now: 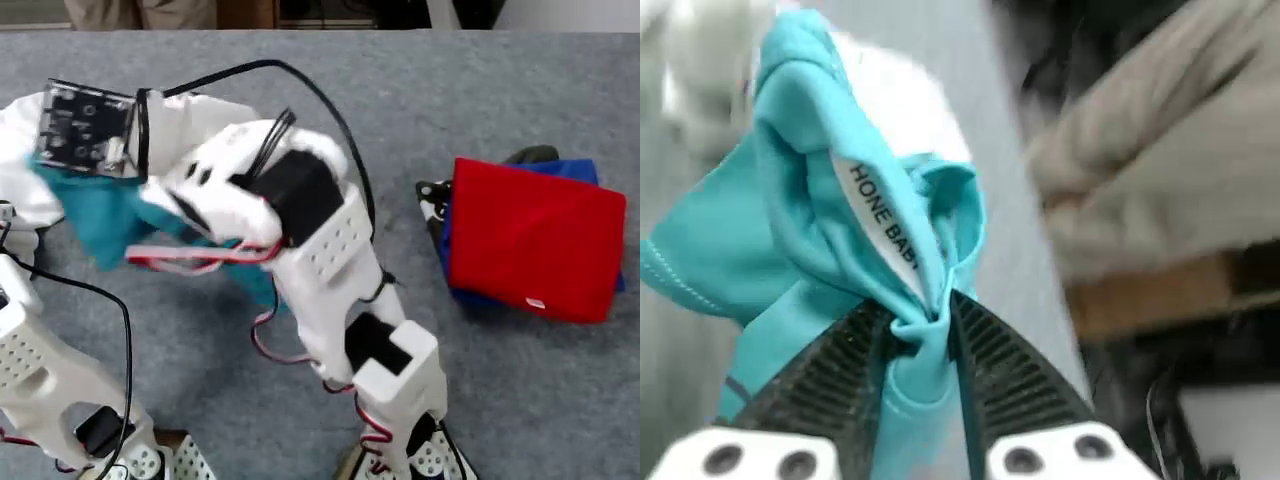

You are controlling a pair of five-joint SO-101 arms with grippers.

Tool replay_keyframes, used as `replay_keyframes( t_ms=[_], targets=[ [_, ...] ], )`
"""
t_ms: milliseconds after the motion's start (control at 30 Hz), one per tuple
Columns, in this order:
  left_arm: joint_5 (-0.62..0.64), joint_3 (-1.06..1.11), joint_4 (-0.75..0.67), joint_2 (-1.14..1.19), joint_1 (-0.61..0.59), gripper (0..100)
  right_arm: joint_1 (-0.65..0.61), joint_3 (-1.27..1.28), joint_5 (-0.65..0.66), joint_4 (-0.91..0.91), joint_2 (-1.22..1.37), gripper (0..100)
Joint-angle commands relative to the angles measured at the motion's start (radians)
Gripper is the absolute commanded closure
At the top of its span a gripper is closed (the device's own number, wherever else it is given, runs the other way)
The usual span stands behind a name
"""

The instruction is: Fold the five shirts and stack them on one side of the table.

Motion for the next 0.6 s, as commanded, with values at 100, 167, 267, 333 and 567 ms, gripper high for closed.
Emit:
replay_keyframes(
  t_ms=[100, 167, 267, 333, 567],
  targets=[
    [0.003, -0.046, 0.006, -0.008, -0.003, 74, 0.031, 0.008, -0.206, -0.353, -0.076, 99.4],
    [0.003, -0.046, 0.006, -0.008, -0.003, 74, 0.076, 0.019, -0.262, -0.394, -0.076, 99.4],
    [0.003, -0.046, 0.006, -0.008, -0.003, 74, 0.156, 0.079, -0.339, -0.381, -0.076, 99.4],
    [0.003, -0.046, 0.006, -0.008, -0.003, 74, 0.214, 0.143, -0.368, -0.341, -0.076, 99.4],
    [0.003, -0.044, 0.008, -0.008, -0.003, 74, 0.437, 0.498, -0.37, -0.192, -0.077, 99.4]
  ],
)
